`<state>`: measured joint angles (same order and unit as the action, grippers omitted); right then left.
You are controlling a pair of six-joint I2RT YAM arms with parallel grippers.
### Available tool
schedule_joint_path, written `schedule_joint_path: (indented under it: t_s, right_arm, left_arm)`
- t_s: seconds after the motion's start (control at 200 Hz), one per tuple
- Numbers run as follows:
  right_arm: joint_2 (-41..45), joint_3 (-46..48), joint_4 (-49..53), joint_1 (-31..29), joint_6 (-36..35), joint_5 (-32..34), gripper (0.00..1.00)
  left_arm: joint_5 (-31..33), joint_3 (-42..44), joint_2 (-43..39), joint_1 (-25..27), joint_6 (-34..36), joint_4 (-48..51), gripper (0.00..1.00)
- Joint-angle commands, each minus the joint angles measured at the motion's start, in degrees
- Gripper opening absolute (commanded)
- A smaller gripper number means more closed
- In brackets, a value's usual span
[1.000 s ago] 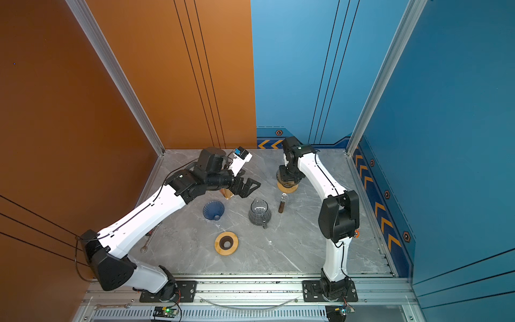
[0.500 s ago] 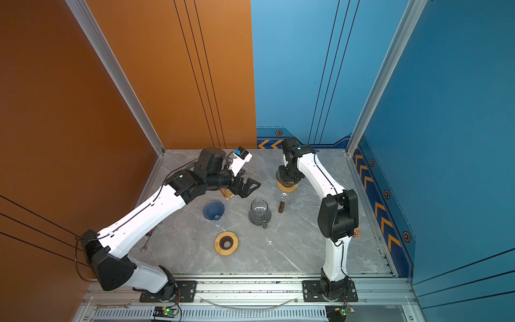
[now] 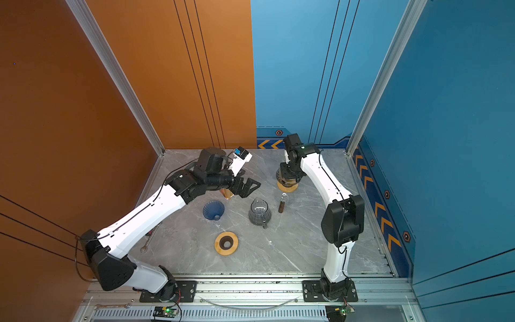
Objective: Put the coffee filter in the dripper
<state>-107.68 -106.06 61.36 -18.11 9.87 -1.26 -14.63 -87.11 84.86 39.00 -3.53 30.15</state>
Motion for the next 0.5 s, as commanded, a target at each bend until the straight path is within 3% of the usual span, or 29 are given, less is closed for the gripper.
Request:
schedule_joint_path:
  t_s: [0.0,0.22,0.496]
  right_arm:
    - [2.06,-1.25,0.93,-0.18,-0.45,0.38,0.29]
    - [2.78,-1.60,1.62,-0.17,-0.60,1.40,0.15]
    - [1.12,-0.28,2.27,-0.17,-1.16,1.74,0.08]
  left_arm:
    - [-1.03,0.27,-1.10,-0.02,-0.52,-0.80,0.98]
    - [-1.03,0.27,-1.19,-0.02,-0.60,-0.80,0.98]
    - [-1.05,0.25,-1.11,0.20,-0.54,-0.80,0.98]
